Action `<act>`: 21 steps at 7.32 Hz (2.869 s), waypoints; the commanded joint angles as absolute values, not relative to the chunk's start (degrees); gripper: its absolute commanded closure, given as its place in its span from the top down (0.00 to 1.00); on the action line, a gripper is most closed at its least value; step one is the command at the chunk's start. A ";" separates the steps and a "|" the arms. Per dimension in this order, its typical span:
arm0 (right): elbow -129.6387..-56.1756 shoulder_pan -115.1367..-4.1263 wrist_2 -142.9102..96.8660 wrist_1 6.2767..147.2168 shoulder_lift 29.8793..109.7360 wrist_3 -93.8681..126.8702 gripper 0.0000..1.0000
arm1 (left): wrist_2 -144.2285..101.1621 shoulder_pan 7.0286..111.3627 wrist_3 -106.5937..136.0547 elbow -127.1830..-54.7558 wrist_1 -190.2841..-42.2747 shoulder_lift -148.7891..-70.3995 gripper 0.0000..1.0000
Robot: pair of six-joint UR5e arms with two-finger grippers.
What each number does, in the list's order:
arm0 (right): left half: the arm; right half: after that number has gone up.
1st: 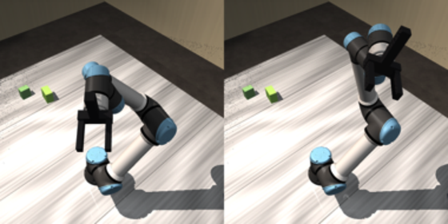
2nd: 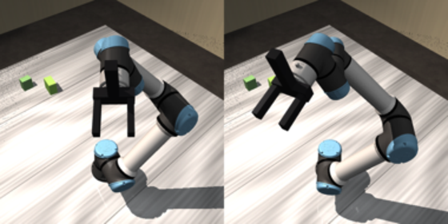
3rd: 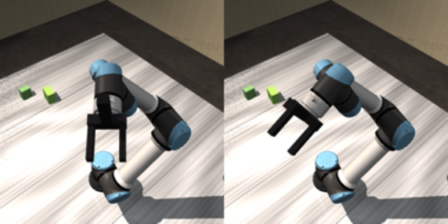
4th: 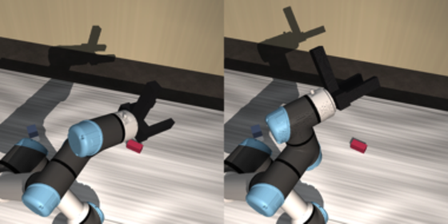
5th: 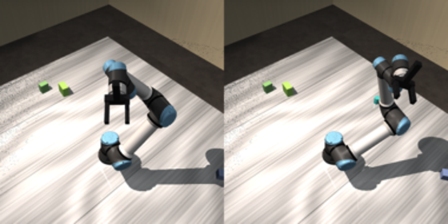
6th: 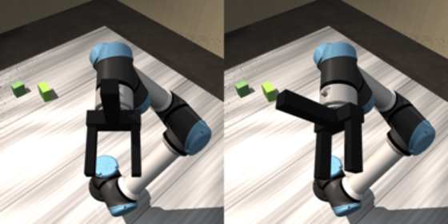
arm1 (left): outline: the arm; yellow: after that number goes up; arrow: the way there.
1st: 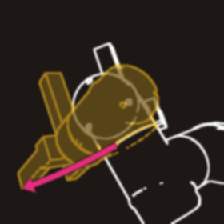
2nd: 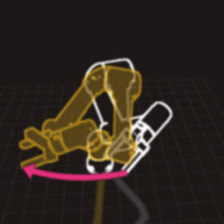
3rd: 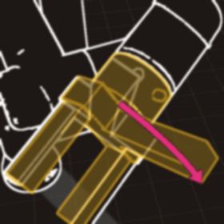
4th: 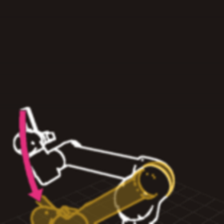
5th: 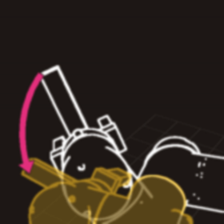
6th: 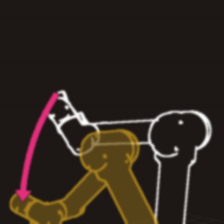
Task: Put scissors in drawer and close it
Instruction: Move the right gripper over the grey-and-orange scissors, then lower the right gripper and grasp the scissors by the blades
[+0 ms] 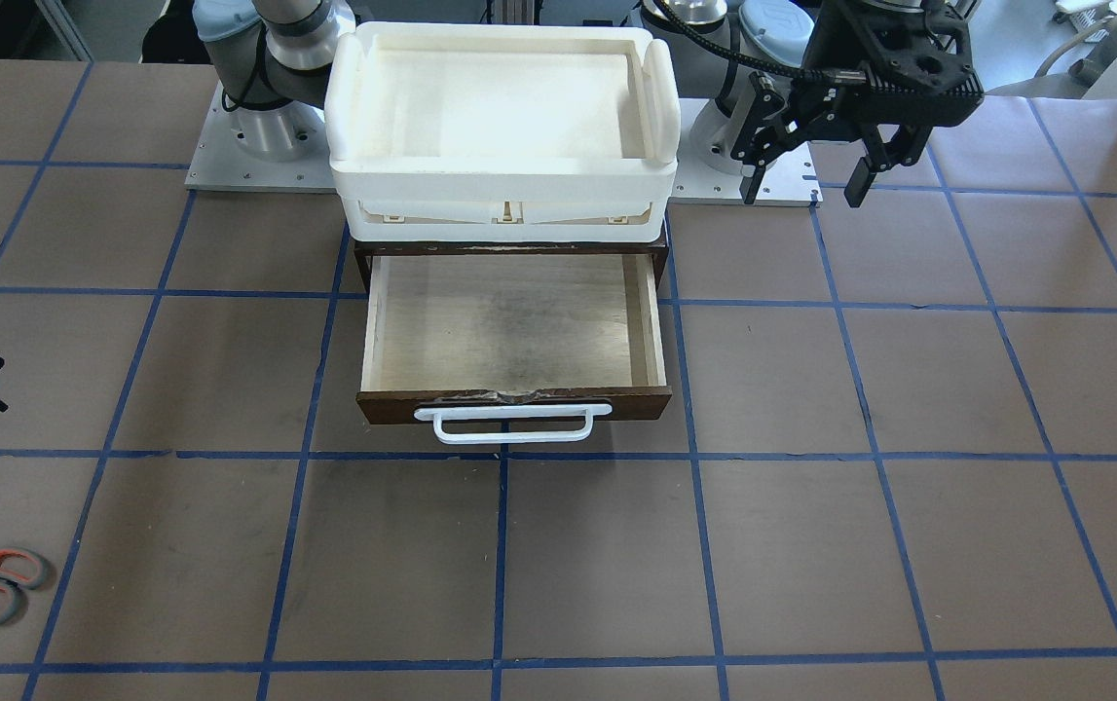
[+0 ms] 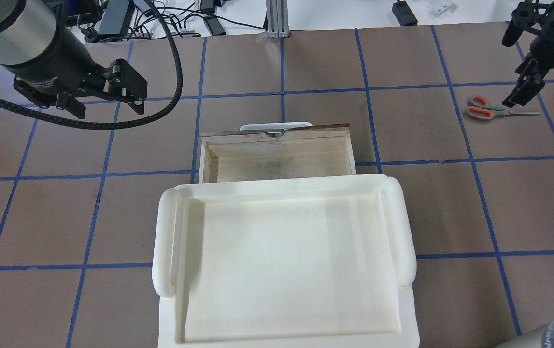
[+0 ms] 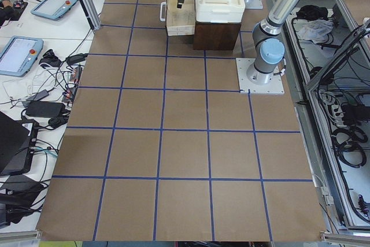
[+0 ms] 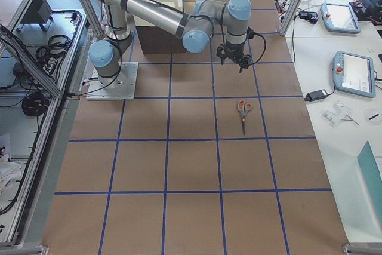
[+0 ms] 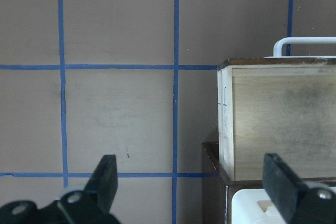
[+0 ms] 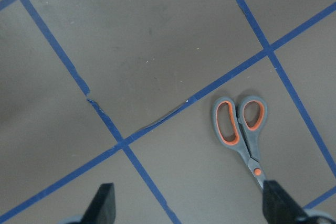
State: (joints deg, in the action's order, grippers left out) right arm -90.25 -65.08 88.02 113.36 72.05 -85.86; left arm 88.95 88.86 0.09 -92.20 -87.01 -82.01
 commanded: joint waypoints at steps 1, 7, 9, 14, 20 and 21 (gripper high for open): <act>-89.91 -61.81 87.80 118.47 66.82 -95.95 0.95 | 88.95 88.86 0.17 -92.20 -87.01 -82.00 1.00; -83.41 -60.56 85.61 121.46 54.68 -106.35 0.99 | 88.95 88.86 0.18 -92.20 -87.01 -82.00 1.00; -82.10 -60.56 85.61 123.92 51.96 -106.78 0.99 | 88.95 88.86 0.18 -92.20 -87.01 -82.00 1.00; -80.78 -60.56 85.25 123.93 48.87 -106.87 0.95 | 88.95 88.86 0.18 -92.20 -87.01 -82.00 1.00; -80.68 -60.56 85.35 123.84 49.22 -107.40 0.00 | 88.95 88.95 0.26 -92.20 -87.01 -82.00 1.00; -80.60 -60.82 85.43 123.84 49.48 -107.32 0.00 | 88.95 88.95 0.26 -92.20 -87.01 -82.00 1.00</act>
State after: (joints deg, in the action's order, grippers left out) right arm -80.66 -60.60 85.51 123.87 49.21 -107.32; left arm 88.95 88.94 0.25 -92.20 -86.99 -82.00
